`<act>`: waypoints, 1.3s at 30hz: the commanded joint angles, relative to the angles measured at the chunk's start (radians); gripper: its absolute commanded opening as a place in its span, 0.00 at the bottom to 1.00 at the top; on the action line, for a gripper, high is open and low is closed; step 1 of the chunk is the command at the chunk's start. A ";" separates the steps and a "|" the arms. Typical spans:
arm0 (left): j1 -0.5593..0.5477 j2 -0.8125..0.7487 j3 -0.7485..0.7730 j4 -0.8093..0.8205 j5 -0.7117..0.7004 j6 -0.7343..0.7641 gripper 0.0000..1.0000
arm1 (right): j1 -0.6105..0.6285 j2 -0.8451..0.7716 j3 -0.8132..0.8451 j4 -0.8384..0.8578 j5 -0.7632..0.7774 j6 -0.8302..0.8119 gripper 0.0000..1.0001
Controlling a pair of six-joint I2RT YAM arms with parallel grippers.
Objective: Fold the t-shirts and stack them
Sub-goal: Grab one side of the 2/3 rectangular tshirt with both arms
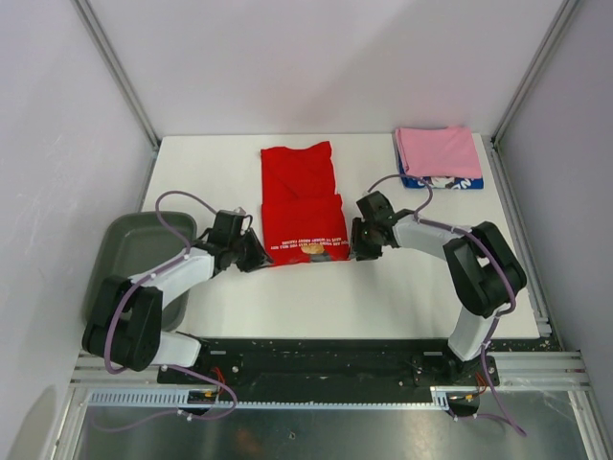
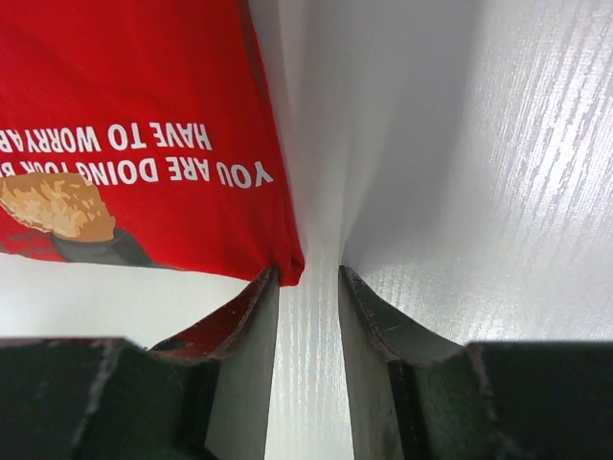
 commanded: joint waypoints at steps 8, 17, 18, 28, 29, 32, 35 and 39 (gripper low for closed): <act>-0.003 0.022 -0.040 0.069 -0.045 -0.006 0.27 | 0.013 -0.030 -0.035 0.077 -0.009 0.057 0.35; -0.003 0.088 -0.039 0.116 -0.060 -0.006 0.33 | 0.017 -0.002 -0.035 0.094 -0.019 0.066 0.35; -0.002 0.092 -0.037 0.122 -0.057 -0.006 0.33 | 0.018 0.000 -0.034 0.092 -0.018 0.066 0.35; -0.002 0.107 -0.030 0.135 -0.066 0.010 0.33 | 0.024 0.022 -0.034 0.103 -0.024 0.068 0.30; -0.001 0.113 -0.029 0.136 -0.068 0.011 0.33 | 0.026 0.024 -0.035 0.104 -0.025 0.068 0.29; -0.002 0.126 -0.029 0.135 -0.069 0.013 0.29 | 0.029 0.029 -0.035 0.106 -0.026 0.071 0.24; -0.002 0.130 -0.028 0.136 -0.069 0.015 0.17 | 0.031 0.031 -0.034 0.106 -0.026 0.073 0.15; -0.002 0.119 -0.028 0.135 -0.055 0.022 0.02 | 0.032 0.022 -0.034 0.098 -0.025 0.073 0.02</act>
